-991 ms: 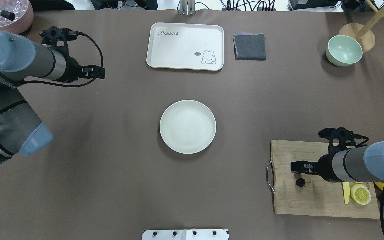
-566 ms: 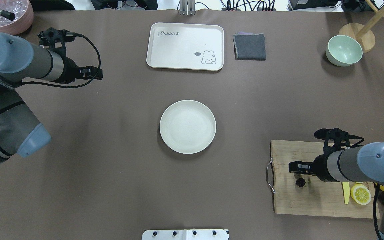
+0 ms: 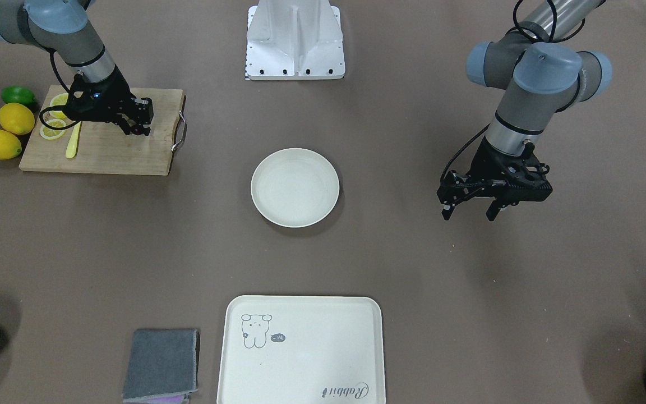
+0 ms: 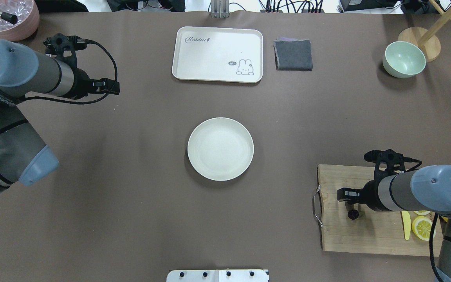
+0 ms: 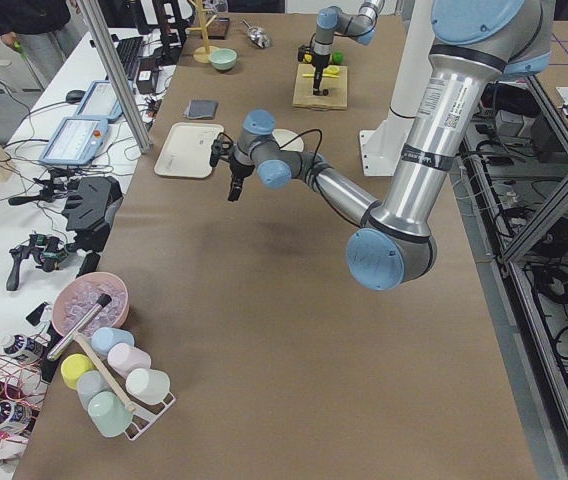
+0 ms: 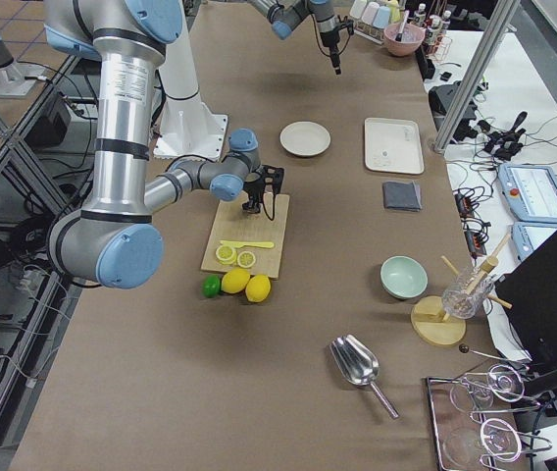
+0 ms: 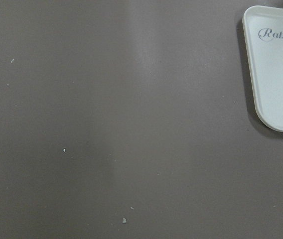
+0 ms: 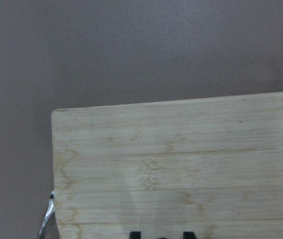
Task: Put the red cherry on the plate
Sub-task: 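Grasp the dark red cherries by the stems with the right gripper, then carry the cherries with the right gripper over the white plate and lower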
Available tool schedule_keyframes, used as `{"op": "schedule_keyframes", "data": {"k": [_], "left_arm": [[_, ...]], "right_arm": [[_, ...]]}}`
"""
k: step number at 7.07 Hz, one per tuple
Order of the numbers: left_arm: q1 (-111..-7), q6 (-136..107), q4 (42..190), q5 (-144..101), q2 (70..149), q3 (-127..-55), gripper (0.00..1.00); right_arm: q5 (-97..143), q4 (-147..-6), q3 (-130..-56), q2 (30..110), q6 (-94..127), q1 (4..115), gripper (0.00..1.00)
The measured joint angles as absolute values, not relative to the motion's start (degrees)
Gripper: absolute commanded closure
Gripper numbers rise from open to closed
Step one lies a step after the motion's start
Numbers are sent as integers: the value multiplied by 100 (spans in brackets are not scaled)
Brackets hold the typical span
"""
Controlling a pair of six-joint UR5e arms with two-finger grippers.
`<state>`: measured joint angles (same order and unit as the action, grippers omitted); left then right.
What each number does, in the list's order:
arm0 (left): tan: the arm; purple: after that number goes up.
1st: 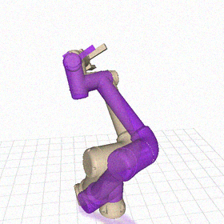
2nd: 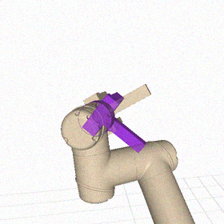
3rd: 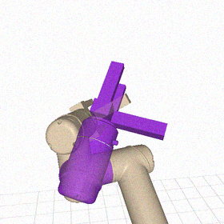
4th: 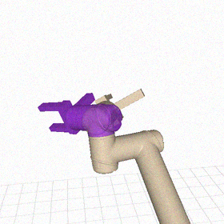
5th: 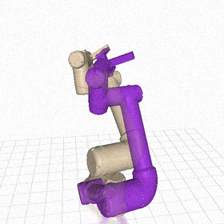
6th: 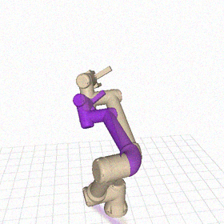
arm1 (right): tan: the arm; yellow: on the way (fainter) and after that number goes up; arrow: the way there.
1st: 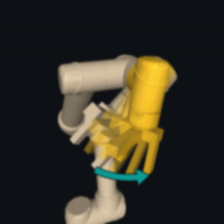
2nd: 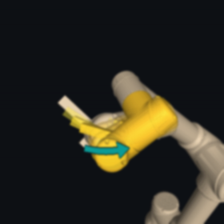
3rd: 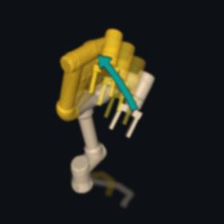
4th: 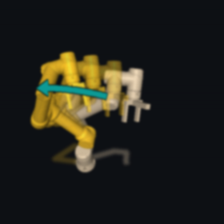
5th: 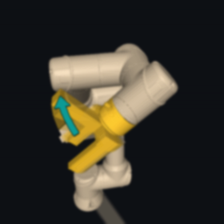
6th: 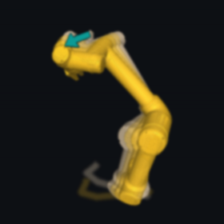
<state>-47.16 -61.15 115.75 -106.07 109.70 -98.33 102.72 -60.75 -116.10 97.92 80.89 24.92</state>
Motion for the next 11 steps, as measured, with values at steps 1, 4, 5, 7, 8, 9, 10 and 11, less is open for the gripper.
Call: {"op": "schedule_keyframes", "data": {"k": [1, 4, 5, 7, 8, 9, 10, 11], "left_arm": [[-4718, -6111, 11578, -10608, 10969, -9838, 2], [-4737, -6071, 11582, -10608, 10966, -9839, 2], [-4821, -5917, 11580, -10615, 10935, -9817, 2], [-5173, -5277, 11583, -10655, 10754, -9748, 2], [-5357, -4996, 11586, -10669, 10632, -9731, 2], [-5583, -4665, 11588, -10729, 10473, -9722, 2], [-5896, -4192, 11588, -10921, 10256, -9711, 2], [-6236, -3757, 11591, -11160, 10023, -9699, 2]], "right_arm": [[10276, -6079, -11629, 9799, 8085, 2539, 100], [10622, -6246, -11899, 9678, 8043, 2949, 100], [10859, -6603, -11954, 9304, 8034, 3133, 100], [10982, -8006, -11800, 7839, 7997, 3288, 100], [10959, -8502, -11514, 7073, 7984, 3306, 100], [10900, -8710, -11099, 6454, 7950, 3310, 100], [10819, -8767, -10648, 5970, 7864, 3312, 100], [10772, -8766, -10254, 5623, 7779, 3310, 100]]}}
